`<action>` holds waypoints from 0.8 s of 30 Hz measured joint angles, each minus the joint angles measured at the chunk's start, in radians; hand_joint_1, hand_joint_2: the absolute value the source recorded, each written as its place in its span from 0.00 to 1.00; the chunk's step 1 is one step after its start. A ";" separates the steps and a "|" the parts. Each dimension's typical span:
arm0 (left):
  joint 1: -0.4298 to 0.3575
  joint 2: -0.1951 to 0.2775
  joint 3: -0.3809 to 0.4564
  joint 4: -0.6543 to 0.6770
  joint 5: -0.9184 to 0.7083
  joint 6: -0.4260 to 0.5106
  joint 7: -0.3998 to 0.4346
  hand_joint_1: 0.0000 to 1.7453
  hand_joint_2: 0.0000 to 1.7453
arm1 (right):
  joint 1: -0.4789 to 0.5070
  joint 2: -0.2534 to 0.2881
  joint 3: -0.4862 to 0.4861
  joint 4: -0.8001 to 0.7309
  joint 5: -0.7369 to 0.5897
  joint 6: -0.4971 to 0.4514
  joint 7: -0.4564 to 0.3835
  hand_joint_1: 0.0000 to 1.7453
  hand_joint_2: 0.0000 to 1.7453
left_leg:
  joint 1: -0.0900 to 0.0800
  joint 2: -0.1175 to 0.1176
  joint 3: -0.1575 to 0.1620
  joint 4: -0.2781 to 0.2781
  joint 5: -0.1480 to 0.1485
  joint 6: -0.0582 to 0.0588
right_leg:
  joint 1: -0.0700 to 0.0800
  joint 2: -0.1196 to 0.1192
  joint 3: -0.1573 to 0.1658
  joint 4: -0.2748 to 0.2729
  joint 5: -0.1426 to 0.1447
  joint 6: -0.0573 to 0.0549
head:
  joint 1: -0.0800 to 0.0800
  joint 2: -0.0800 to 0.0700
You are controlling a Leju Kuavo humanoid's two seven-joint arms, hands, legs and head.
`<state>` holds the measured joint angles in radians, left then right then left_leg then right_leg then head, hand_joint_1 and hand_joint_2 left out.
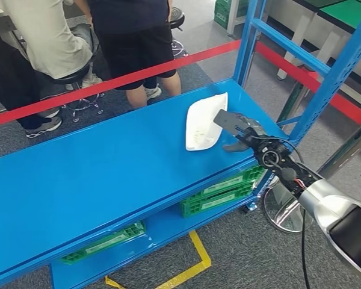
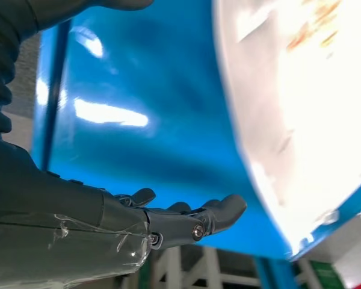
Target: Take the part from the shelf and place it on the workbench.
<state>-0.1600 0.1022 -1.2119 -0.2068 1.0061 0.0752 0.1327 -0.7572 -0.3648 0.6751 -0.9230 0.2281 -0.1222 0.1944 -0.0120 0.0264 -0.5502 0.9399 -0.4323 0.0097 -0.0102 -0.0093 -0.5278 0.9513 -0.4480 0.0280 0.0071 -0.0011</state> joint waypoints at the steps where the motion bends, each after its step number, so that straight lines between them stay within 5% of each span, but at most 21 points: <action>1: 0.000 0.000 0.000 0.000 0.001 0.000 0.001 0.00 0.00 | -0.008 0.012 0.008 0.009 0.003 0.003 -0.012 0.00 1.00 | 0.000 0.000 0.000 0.000 0.000 0.000 | 0.000 0.000 0.000 0.000 0.000 0.000 | 0.000 0.000; 11: 0.004 0.000 0.000 0.000 0.014 0.000 0.002 0.00 0.00 | -0.087 0.136 0.076 0.088 0.003 0.006 -0.088 0.00 1.00 | 0.000 -0.001 0.000 0.000 0.000 0.000 | 0.000 -0.001 0.000 0.000 0.000 0.000 | -0.001 0.000; 24: 0.012 0.001 0.000 0.000 0.012 0.000 -0.004 0.00 0.00 | -0.117 0.125 0.091 0.028 -0.041 -0.002 -0.030 0.00 1.00 | 0.000 0.000 0.000 0.001 0.000 0.000 | 0.000 0.000 0.000 -0.001 0.000 0.000 | 0.000 0.000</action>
<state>-0.1478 0.1033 -1.2119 -0.2068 1.0185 0.0752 0.1284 -0.8746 -0.2393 0.7658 -0.8953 0.1873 -0.1243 0.1642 -0.0121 0.0263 -0.5502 0.9408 -0.4323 0.0097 -0.0104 -0.0091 -0.5281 0.9508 -0.4479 0.0280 0.0072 -0.0011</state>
